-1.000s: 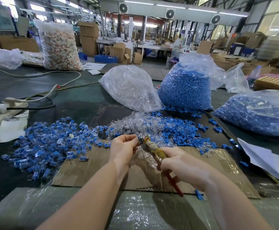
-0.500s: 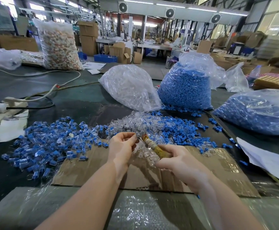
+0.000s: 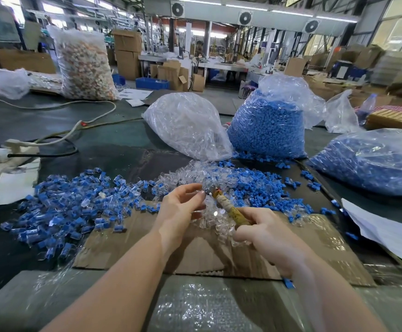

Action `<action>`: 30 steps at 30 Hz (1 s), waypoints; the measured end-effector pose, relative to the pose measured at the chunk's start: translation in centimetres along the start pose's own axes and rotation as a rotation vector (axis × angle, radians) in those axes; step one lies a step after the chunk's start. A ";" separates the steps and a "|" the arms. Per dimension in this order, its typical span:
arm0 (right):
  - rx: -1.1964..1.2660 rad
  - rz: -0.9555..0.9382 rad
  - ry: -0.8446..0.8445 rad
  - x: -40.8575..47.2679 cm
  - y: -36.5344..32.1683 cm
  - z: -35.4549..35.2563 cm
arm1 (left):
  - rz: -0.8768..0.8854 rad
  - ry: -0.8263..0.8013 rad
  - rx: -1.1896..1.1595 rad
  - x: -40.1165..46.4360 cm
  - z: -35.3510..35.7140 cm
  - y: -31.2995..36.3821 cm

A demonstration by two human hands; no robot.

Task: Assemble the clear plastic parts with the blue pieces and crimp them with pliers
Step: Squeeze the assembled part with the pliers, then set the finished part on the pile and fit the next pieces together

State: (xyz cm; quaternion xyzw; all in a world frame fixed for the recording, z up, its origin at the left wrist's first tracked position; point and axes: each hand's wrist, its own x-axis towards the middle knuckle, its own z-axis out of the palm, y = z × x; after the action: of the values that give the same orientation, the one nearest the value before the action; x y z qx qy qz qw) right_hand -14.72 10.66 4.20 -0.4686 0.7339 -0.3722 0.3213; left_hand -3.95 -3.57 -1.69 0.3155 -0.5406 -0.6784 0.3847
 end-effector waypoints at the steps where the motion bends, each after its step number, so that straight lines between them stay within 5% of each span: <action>1: 0.003 0.018 -0.021 0.0 -0.1 0.0 | -0.008 -0.004 -0.041 0.0 0.1 0.0; 7: 0.027 0.109 -0.035 -0.1 0.1 -0.2 | -0.006 0.189 0.026 0.0 -0.6 0.2; 12: -0.421 0.160 0.238 1.5 2.9 -1.2 | 0.210 0.489 0.749 0.0 -4.5 1.0; 16: -0.688 0.248 0.365 2.0 4.3 -1.4 | 0.285 0.522 0.950 -0.2 -6.5 0.7; 25: -0.753 0.267 0.381 3.1 6.4 -1.3 | 0.422 0.413 0.999 -0.8 -4.3 0.2; 30: -0.722 0.269 0.337 3.4 6.7 -1.3 | 0.499 -0.107 0.914 -2.5 -0.1 -0.2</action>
State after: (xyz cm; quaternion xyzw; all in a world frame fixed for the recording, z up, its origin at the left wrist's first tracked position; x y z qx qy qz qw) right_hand -20.02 9.72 -1.18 -0.3837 0.9142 -0.1172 0.0578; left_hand -2.63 -1.50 -1.85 0.2778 -0.8591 -0.2761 0.3294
